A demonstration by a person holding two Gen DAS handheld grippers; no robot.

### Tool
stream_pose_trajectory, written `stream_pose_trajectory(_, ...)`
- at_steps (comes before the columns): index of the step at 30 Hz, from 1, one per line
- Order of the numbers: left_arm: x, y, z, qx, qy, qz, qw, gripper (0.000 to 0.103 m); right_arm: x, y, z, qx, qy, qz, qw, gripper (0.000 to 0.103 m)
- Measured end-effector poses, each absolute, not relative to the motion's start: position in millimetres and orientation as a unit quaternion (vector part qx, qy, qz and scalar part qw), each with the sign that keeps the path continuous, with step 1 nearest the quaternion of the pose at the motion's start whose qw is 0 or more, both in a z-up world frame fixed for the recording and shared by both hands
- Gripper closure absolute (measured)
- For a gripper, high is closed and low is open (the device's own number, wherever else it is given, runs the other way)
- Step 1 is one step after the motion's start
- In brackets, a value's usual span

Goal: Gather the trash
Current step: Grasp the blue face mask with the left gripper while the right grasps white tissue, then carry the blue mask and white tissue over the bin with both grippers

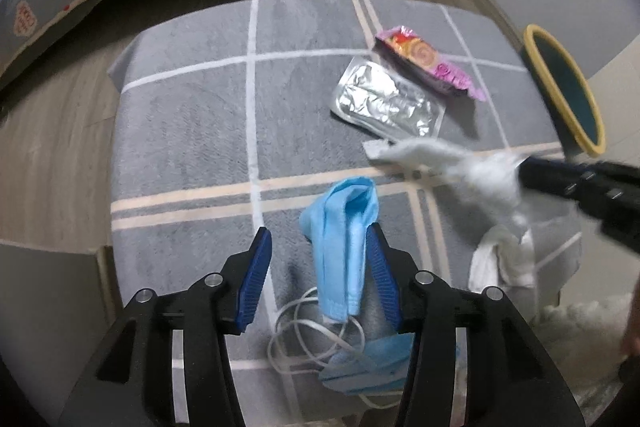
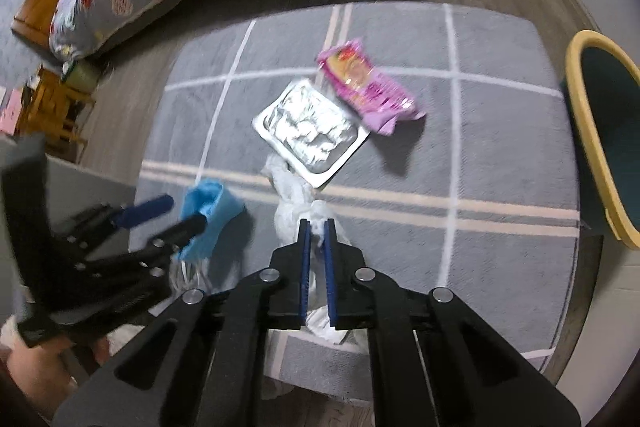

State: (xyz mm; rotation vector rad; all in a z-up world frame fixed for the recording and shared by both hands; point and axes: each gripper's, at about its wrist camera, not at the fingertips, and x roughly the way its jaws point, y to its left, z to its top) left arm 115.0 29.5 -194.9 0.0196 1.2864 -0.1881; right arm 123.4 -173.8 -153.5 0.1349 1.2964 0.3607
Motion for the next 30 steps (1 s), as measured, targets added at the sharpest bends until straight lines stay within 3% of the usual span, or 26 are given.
stream_pose_trajectory(2, 117.6, 28.6, -199.2, 0.012, 0.605, -0.089, 0.791, 0.055, 126.4, -178.1, -152.3, 0.074, 0.597, 0.164, 0.782, 0.097)
stream_pose_trajectory(4, 119.5, 25.4, -201.0, 0.019, 0.608, -0.094, 0.788, 0.087, 129.6, -179.4, -149.5, 0.083, 0.594, 0.161, 0.783, 0.097)
stream_pose_trajectory(19, 122.4, 30.9, -129.3, 0.001, 0.507, -0.091, 0.857, 0.090, 139.3, -210.0, -86.3, 0.129, 0.525, 0.163, 0.825, 0.097)
stream_pose_trajectory(30, 135.8, -24.1, -93.2, 0.030, 0.480, -0.133, 0.867, 0.090, 147.0, -276.8, -57.5, 0.151, 0.493, 0.122, 0.848, 0.097)
